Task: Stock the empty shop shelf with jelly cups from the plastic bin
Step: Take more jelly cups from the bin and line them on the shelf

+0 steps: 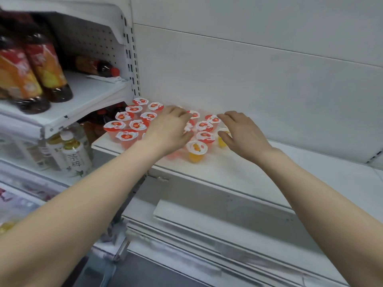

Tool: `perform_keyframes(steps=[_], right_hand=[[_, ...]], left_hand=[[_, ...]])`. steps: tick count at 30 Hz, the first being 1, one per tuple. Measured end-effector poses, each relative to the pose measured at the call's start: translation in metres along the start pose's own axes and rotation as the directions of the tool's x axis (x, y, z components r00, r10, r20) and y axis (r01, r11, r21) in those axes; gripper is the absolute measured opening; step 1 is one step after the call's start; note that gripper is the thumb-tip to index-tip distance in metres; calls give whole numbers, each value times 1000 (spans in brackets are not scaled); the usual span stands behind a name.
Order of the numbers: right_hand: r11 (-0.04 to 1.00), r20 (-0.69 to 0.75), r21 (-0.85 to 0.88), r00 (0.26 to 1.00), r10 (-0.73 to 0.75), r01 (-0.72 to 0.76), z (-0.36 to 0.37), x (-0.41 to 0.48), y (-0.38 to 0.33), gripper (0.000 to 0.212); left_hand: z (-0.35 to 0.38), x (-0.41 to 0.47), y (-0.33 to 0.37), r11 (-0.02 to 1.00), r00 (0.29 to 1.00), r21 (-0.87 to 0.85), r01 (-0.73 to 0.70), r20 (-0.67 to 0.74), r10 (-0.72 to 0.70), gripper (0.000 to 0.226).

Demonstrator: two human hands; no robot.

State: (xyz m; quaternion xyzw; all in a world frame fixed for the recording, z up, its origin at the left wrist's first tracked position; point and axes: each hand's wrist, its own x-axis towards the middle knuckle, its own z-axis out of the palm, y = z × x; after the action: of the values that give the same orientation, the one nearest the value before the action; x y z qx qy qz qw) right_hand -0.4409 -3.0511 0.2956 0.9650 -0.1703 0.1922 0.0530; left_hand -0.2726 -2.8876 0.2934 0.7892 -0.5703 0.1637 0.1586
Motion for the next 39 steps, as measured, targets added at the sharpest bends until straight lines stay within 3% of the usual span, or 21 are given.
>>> perform_keyframes(steps=[7,13,20,29,33,39], right_hand=[[994,-74,-23,991,-108,107,0,-5,-129,44],[977,-95,-1,973,-211,212,30,-19,-245,44],[913,4,178,927,-375,368,86,-37,-367,43],[761,145,439,799,-584,477,179,-34,-480,44],[732,304,565,730,-613,380,218,-16,-522,51],[729,511,585,536,-672,356,286,17,-579,62]], left_hand=[[-41,-99,-75,1000,994,-23,15,-109,-17,46],[-62,-210,-146,993,988,-51,108,-102,-113,44],[-58,-361,-228,927,929,-88,365,-36,-369,36],[-37,-507,-288,677,681,-78,732,118,-723,31],[-19,-538,-304,583,582,-45,811,164,-797,32],[4,-550,-337,490,486,33,871,84,-870,29]])
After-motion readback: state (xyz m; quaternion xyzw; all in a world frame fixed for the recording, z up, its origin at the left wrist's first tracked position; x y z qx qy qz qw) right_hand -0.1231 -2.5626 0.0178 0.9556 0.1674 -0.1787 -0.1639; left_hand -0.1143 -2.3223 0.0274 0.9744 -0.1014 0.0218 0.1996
